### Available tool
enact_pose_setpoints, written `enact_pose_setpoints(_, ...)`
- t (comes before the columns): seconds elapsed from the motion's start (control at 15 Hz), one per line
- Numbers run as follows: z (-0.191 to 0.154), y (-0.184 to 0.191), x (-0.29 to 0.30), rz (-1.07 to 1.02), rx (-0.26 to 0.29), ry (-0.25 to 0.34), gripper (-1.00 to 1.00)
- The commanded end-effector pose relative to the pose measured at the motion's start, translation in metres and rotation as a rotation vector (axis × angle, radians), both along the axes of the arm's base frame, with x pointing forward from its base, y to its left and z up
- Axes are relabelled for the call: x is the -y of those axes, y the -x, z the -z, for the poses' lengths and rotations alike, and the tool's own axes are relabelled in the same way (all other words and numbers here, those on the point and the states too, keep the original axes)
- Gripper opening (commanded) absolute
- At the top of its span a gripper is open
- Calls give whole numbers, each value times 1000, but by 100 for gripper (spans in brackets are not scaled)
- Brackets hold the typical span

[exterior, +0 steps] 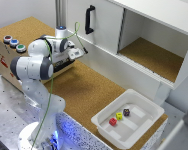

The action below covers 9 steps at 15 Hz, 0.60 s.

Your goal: Grasp the drawer handle and open it

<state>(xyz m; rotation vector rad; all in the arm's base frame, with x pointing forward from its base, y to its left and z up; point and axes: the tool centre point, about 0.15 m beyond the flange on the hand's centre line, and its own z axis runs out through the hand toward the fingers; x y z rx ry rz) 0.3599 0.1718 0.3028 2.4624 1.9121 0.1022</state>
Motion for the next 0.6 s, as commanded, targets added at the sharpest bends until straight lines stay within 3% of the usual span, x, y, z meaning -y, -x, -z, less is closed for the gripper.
enact_pose_setpoints(0.0, 3, -2, 44, -6, 39, -29, -100)
enact_pose_setpoints(0.33, -16, 6, 3, -55, 45, -111, -100)
enact_pose_setpoints(0.53, -27, 9, -11, -91, 57, -126, -100)
